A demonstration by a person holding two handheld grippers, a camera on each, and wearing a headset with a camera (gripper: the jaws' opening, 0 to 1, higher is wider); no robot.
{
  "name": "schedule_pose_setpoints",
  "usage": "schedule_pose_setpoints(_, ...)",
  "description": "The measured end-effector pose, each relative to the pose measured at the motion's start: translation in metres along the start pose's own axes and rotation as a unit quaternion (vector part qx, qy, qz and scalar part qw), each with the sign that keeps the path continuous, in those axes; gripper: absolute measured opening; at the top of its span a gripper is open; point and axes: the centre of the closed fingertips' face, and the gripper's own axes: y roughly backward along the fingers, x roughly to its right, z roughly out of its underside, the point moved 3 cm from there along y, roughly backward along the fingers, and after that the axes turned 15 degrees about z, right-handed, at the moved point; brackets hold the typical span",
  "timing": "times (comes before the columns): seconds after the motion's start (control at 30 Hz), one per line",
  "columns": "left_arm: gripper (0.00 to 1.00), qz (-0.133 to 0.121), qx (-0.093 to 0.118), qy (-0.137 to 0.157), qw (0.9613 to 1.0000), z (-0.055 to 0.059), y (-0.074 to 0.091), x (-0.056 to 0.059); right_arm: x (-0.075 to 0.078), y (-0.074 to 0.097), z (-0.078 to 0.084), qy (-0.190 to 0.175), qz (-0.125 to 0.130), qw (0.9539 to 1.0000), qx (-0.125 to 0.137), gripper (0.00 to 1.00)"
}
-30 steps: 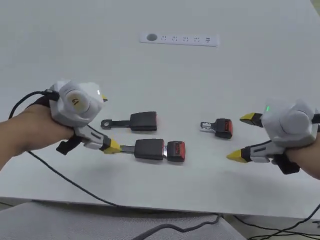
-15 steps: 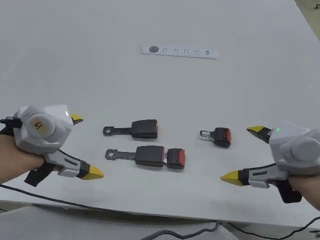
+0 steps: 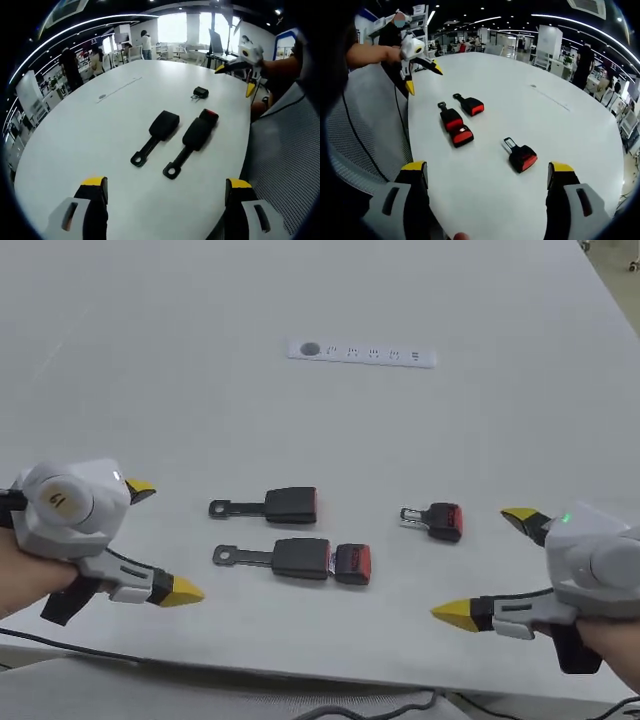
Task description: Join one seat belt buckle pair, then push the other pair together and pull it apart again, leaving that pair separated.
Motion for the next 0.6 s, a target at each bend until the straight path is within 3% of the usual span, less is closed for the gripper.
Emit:
schedule_pose_setpoints(0.17,1.0,0.0,0.008,-0.003,1.0,-0.0041,-0.0002,0.0026,0.0004,-0.0004,-0.0029,-0.004,0.007,1.0,0.003,0.99)
schedule_pose_setpoints(0.3,1.0,0.002,0.007,-0.003,1.0,-0.0032,-0.0017,0.0045,-0.0014,-0.0002,-0.0013,0.004,0.009,0.9999,-0.005,0.99)
schedule_pose_setpoints(0.6,1.0,0.007,0.006,-0.006,0.9999,-0.0038,-0.0033,0.008,-0.0001,0.0041,-0.0104,0.01,0.015,0.9998,0.003,0.99)
